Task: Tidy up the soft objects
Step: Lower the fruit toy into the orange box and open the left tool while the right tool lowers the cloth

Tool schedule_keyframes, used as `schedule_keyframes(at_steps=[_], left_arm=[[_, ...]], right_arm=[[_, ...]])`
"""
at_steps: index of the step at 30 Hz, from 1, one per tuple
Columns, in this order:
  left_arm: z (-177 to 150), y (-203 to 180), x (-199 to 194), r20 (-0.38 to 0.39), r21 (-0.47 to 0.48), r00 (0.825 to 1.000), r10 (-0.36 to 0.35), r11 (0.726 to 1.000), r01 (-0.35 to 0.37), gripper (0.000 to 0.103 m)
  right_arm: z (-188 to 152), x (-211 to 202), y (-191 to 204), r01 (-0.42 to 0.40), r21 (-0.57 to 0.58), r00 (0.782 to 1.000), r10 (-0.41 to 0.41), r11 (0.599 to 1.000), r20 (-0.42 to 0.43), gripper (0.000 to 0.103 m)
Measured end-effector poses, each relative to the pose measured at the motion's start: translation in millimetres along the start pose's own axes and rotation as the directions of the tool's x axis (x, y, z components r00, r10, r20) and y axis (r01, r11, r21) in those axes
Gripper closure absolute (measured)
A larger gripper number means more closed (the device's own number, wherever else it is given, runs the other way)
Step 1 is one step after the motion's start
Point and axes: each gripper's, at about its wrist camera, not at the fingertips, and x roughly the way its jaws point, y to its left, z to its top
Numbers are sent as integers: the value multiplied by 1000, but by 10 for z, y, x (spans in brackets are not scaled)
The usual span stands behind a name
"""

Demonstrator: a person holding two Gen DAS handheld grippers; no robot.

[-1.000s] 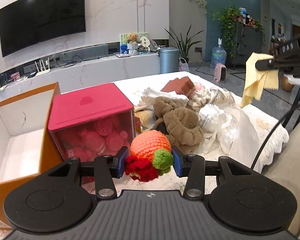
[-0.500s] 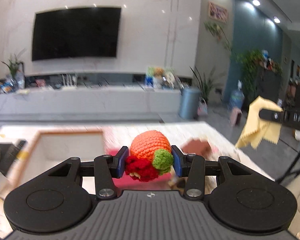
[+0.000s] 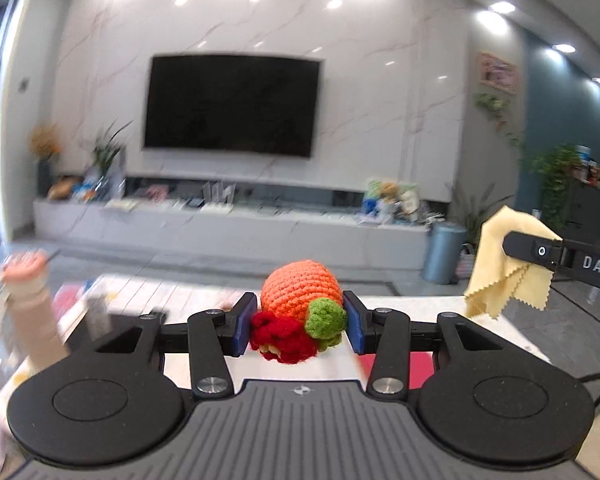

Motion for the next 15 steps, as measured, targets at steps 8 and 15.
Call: schedule_keyframes(at_steps=[8, 15], left_arm=[[-204, 689, 375, -114, -91, 993, 15, 995, -26, 51], [-388, 848, 715, -194, -94, 979, -59, 995, 41, 51]], right_arm=[[-491, 651, 839, -59, -78, 990, 48, 995, -130, 103], [-940, 1126, 908, -19, -78, 975, 1, 997, -222, 103]])
